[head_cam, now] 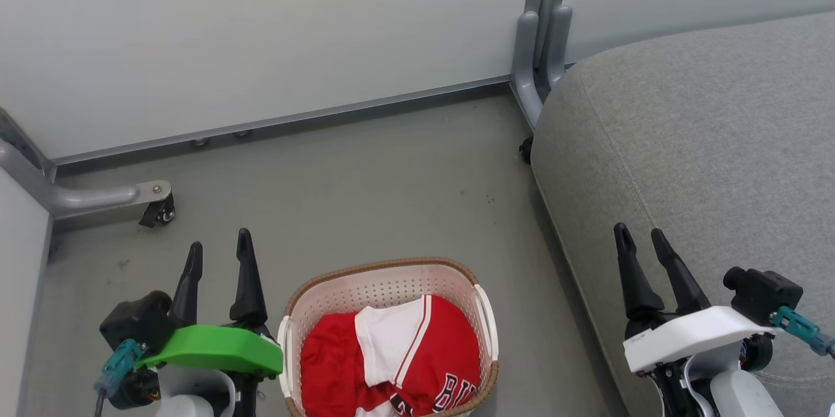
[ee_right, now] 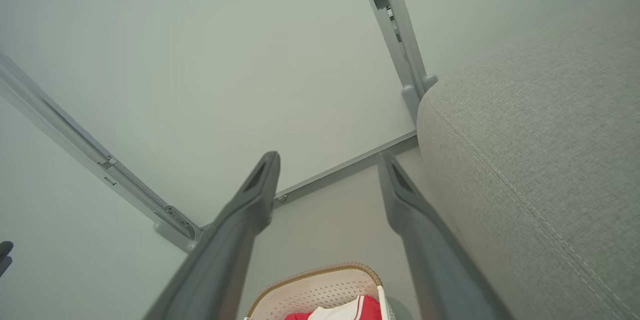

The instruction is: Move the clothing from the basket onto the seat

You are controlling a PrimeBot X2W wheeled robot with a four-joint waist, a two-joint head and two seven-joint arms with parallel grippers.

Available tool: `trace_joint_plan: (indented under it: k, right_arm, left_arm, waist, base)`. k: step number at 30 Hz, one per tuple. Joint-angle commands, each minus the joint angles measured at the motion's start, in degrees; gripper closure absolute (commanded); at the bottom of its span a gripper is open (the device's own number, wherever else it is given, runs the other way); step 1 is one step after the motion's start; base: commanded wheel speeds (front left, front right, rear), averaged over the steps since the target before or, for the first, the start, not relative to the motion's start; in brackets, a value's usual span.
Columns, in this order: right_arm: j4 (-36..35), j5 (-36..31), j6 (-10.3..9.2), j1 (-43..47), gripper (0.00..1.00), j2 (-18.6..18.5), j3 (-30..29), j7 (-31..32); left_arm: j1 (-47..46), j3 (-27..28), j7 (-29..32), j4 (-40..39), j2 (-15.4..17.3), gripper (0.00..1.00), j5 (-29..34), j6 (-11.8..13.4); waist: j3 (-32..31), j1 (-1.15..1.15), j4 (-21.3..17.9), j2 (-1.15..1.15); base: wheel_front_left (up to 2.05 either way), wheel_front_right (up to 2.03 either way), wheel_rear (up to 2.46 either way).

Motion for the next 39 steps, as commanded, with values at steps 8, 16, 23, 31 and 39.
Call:
trace_joint_plan:
  k: [8, 16, 23, 31, 39]
  right_arm:
    - [-0.32, -5.3, 0.03, -0.88, 0.0, -0.41, 0.74, -1.49]
    - [-0.06, -9.27, 0.03, -1.0, 0.0, -0.45, 1.2, -2.49]
    - [0.4, -12.84, 0.03, -1.14, 0.0, -0.49, 1.32, -3.4]
    - [-0.01, -16.36, 0.03, -1.3, 0.0, -0.54, 1.55, -4.27]
    - [-0.36, -19.71, 0.03, -1.5, 0.0, -0.58, 1.54, -5.05]
  left_arm:
    - [-1.53, -1.11, -1.47, 0.22, 0.48, 0.0, 6.13, 1.11]
    - [-1.6, -1.93, -2.44, 0.19, 0.52, 0.0, 10.34, 1.73]
    - [-1.67, -2.48, -3.35, 0.23, 0.53, 0.0, 13.48, 2.32]
    - [-2.0, -3.21, -4.24, -0.54, 0.56, 0.0, 16.25, 2.1]
    - [-1.65, -3.4, -5.01, -0.44, 0.58, 0.0, 16.89, 1.54]
  waist:
    - [0.08, 0.0, 0.09, 0.0]
    - [0.24, 0.0, 0.27, 0.0]
    - [0.39, 0.0, 0.52, 0.0]
    - [0.96, 0.0, 0.83, 0.0]
    - [1.08, 0.0, 1.02, 0.0]
  base:
    - [0.0, 0.0, 0.0]
    - [0.0, 0.0, 0.0]
    - [0.0, 0.0, 0.0]
    - [0.0, 0.0, 0.0]
    - [0.0, 0.0, 0.0]
